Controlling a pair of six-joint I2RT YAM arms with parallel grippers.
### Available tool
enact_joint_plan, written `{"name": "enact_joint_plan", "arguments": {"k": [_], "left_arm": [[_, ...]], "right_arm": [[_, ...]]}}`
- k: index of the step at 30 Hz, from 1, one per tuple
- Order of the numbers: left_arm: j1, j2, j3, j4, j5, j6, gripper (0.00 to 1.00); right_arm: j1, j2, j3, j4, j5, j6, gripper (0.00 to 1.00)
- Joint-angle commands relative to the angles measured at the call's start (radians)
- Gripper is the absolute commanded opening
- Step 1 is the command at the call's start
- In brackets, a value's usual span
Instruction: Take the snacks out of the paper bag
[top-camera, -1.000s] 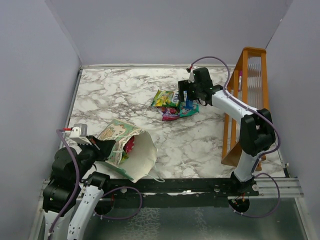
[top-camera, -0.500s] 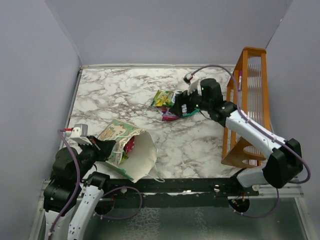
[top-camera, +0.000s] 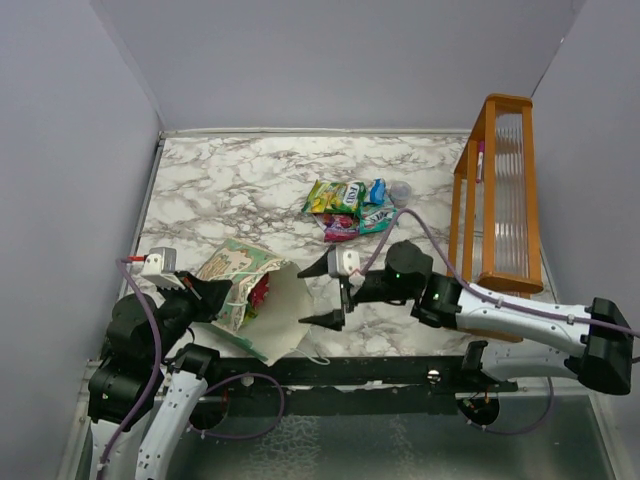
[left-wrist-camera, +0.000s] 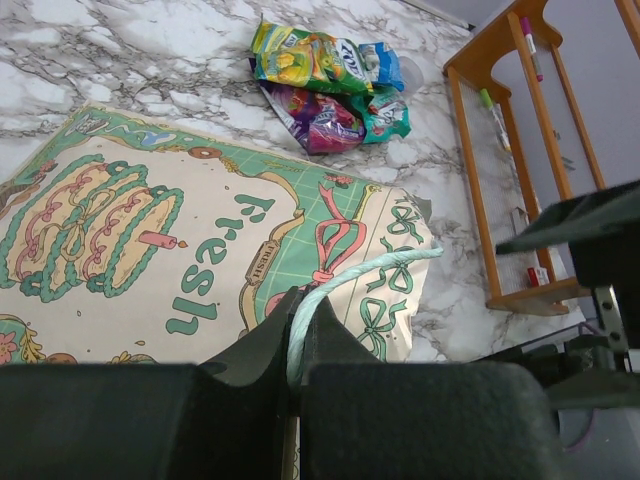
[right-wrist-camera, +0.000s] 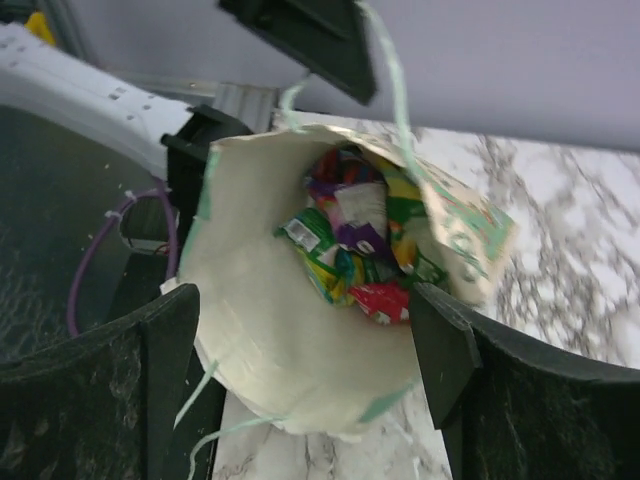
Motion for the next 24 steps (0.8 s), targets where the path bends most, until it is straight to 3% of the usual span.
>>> {"name": "enact_joint_plan", "arguments": {"k": [1, 6, 12, 24], "left_arm": [[-0.005, 0.003, 0.007, 0.012, -0.024, -0.003, 0.00], [-0.004, -0.002, 0.011, 0.005, -0.025, -0.007, 0.00], [-0.005, 0.004, 0.042, -0.013, -0.031, -0.002, 0.00], [-0.005, 0.000, 0.066, -0.026, -0.032, -0.014, 0.00]], "right_arm": [[0.158, 0.059, -0.114, 0.316, 0.052, -0.245, 0.84], [0.228, 0.252, -0.114, 0.442, 0.174, -0.465, 0.81], [0.229, 0.471, -0.020, 0.564, 0.435, -0.455, 0.75], [0.228, 0.802, 0.143, 0.743, 0.605, -0.521, 0.64]]}}
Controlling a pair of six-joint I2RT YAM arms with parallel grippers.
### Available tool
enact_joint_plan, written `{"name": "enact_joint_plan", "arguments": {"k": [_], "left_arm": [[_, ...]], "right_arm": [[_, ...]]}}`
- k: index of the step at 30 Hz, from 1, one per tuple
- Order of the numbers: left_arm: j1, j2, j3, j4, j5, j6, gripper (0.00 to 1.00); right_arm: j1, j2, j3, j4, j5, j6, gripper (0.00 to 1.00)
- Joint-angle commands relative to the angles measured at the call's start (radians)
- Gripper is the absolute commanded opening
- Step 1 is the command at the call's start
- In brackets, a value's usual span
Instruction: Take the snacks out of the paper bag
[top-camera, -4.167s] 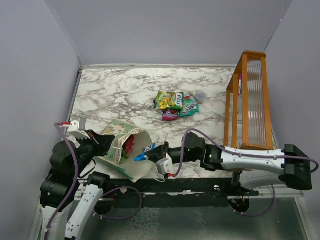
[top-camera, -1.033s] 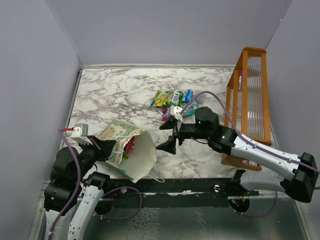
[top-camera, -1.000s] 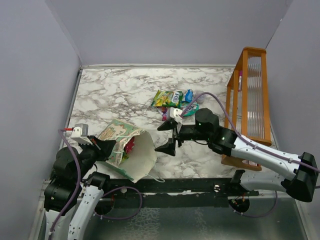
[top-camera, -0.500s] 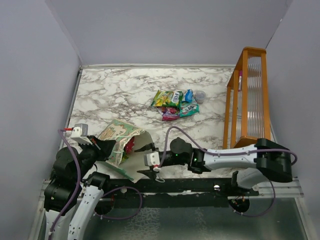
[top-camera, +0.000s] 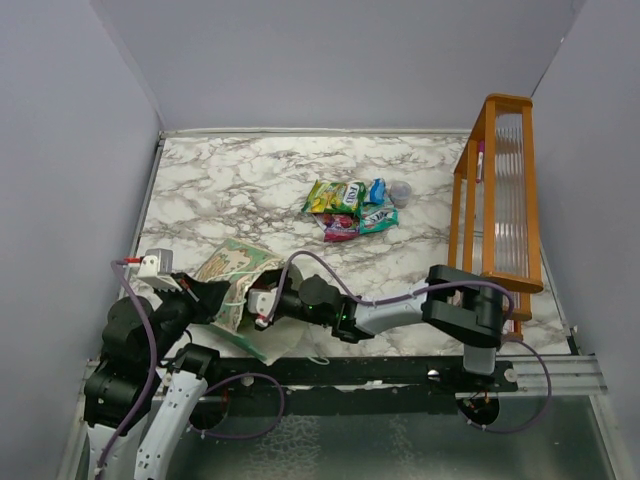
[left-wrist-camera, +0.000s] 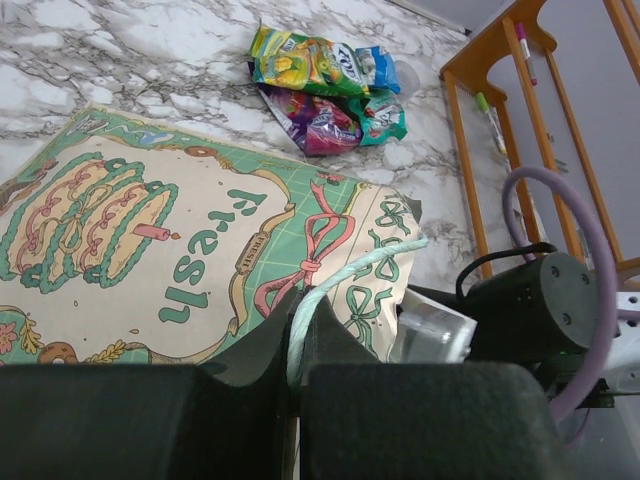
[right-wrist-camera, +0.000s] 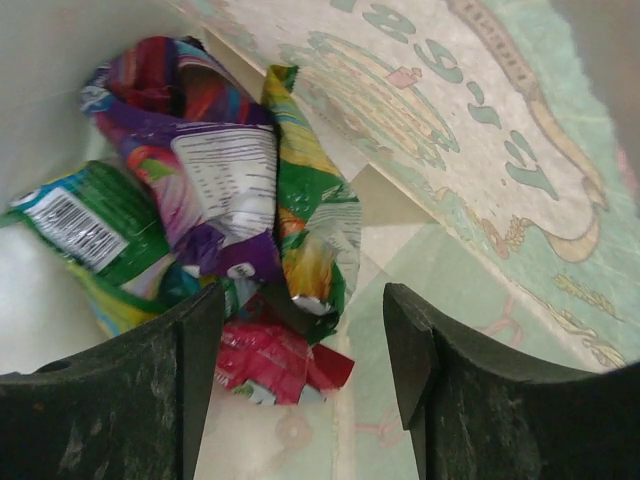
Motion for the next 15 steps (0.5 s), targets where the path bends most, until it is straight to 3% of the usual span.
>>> {"name": "enact_joint_plan", "arguments": {"k": [1, 10, 15], "left_arm": [[-0.004, 0.000, 0.040, -0.003, -0.027, -0.008, 0.00], [-0.004, 0.009, 0.046, 0.001, -0.025, -0.008, 0.00], [-0.005, 0.015, 0.046, 0.003, -0.022, -0.003, 0.00]], "right_arm": [[0.000, 0.119, 0.080, 0.138, 0.125, -0.043, 0.64], [-0.027, 0.231, 0.169, 0.087, 0.138, -0.028, 0.59], [-0.048, 0.247, 0.189, 0.043, 0.082, 0.027, 0.39]]}}
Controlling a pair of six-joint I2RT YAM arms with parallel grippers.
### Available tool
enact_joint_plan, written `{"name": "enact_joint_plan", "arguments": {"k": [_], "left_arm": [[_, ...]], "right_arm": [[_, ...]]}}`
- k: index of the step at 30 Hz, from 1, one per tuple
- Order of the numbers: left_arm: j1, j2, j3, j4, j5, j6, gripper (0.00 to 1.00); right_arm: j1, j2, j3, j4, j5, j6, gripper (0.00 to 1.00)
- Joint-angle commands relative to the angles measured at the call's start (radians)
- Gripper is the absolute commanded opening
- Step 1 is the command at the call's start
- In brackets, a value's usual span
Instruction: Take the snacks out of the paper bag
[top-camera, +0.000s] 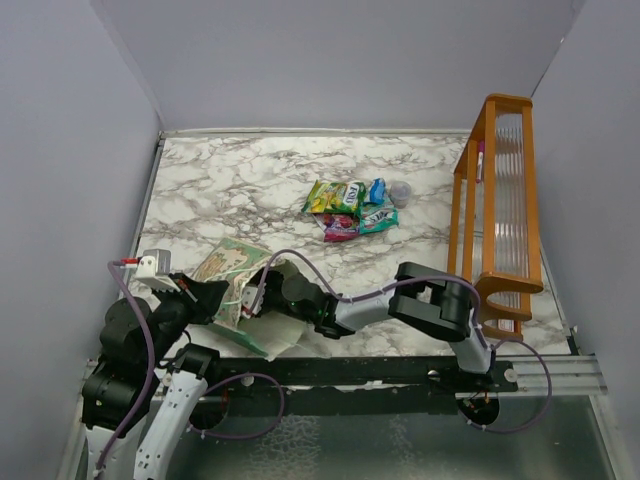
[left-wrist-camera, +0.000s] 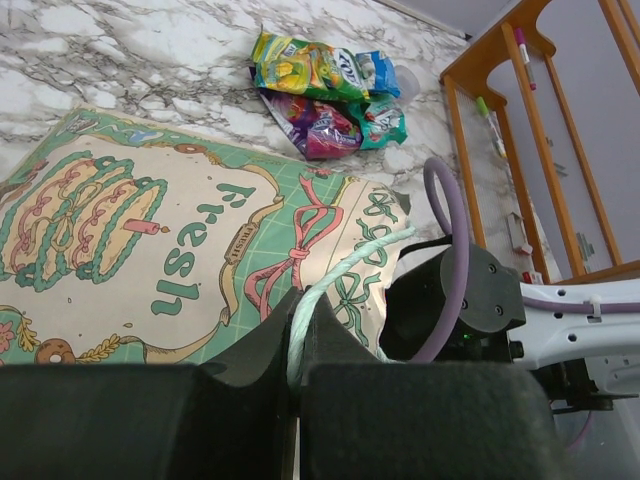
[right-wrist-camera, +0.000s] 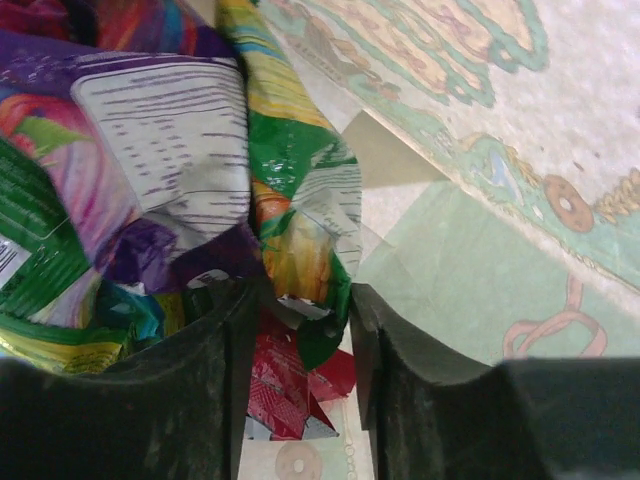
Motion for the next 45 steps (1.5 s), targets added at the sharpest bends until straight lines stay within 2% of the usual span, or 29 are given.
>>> {"name": "enact_joint_plan", "arguments": {"k": [1, 6, 9, 13, 23, 28, 38, 45], "left_arm": [[-0.004, 0.015, 0.027, 0.011, -0.015, 0.001, 0.00], [-0.004, 0.018, 0.032, 0.006, -0.019, 0.005, 0.00], [-0.005, 0.015, 0.032, 0.002, -0.023, 0.006, 0.00], [-0.005, 0.007, 0.029, -0.003, -0.028, 0.003, 0.00], [-0.005, -0.003, 0.020, 0.008, -0.036, -0.009, 0.00], [-0.004, -0.001, 0.026, 0.005, -0.061, -0.012, 0.00], [-0.004, -0.010, 0.037, -0.048, -0.188, -0.040, 0.00], [-0.005, -0.019, 0.036, -0.061, -0.223, -0.050, 0.00]], "right_arm": [[-0.024, 0.028, 0.042, -0.016, -0.042, 0.049, 0.33], [-0.025, -0.001, 0.054, -0.062, -0.087, 0.056, 0.08], [-0.024, -0.044, 0.042, -0.066, -0.096, 0.066, 0.01], [-0.025, -0.121, -0.006, -0.061, -0.112, 0.086, 0.01], [-0.023, -0.357, -0.204, -0.045, -0.261, 0.160, 0.01], [-0.023, -0.447, -0.280, -0.045, -0.273, 0.203, 0.01], [-0.022, -0.664, -0.339, -0.191, -0.355, 0.230, 0.01], [-0.022, -0.840, -0.368, -0.307, -0.482, 0.206, 0.01]]}}
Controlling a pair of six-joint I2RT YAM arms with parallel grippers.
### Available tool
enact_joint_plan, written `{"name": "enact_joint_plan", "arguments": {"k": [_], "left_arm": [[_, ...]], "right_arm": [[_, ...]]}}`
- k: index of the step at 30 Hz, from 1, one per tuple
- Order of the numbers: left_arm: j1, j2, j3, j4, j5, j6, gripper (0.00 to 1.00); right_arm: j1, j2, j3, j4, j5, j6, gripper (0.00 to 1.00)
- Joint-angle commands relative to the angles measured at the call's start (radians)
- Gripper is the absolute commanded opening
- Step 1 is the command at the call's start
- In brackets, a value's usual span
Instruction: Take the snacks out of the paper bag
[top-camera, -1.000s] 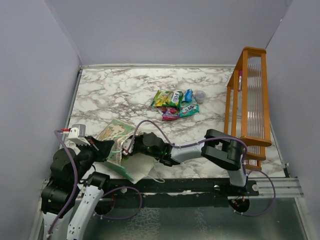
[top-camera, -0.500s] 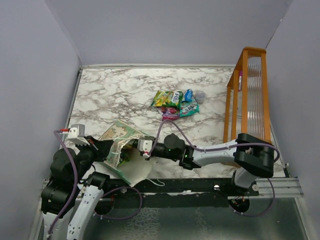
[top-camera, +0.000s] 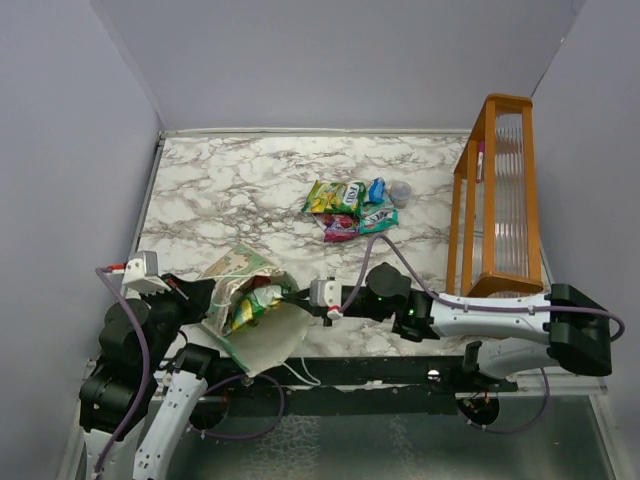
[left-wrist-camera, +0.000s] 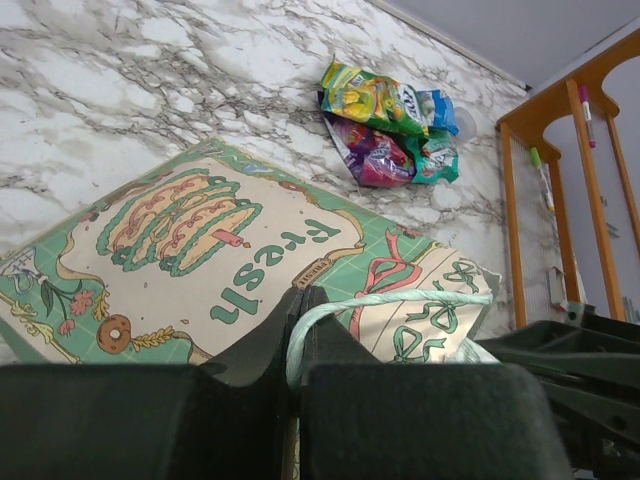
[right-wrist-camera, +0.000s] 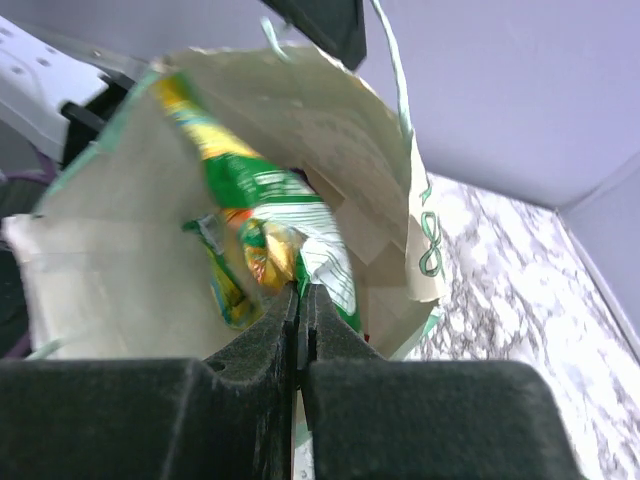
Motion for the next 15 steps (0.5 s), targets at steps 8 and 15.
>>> {"name": "enact_joint_plan", "arguments": {"k": [8, 15], "left_arm": [[-0.003, -0.022, 0.008, -0.007, -0.067, -0.020, 0.00], [-0.004, -0.023, 0.007, -0.013, -0.076, -0.024, 0.00]], "right_arm": [[0.002, -0.295, -0.004, -0.135, -0.107, -0.011, 0.01], [0.002, -0.386, 0.082, -0.136, 0.084, -0.004, 0.01]]}}
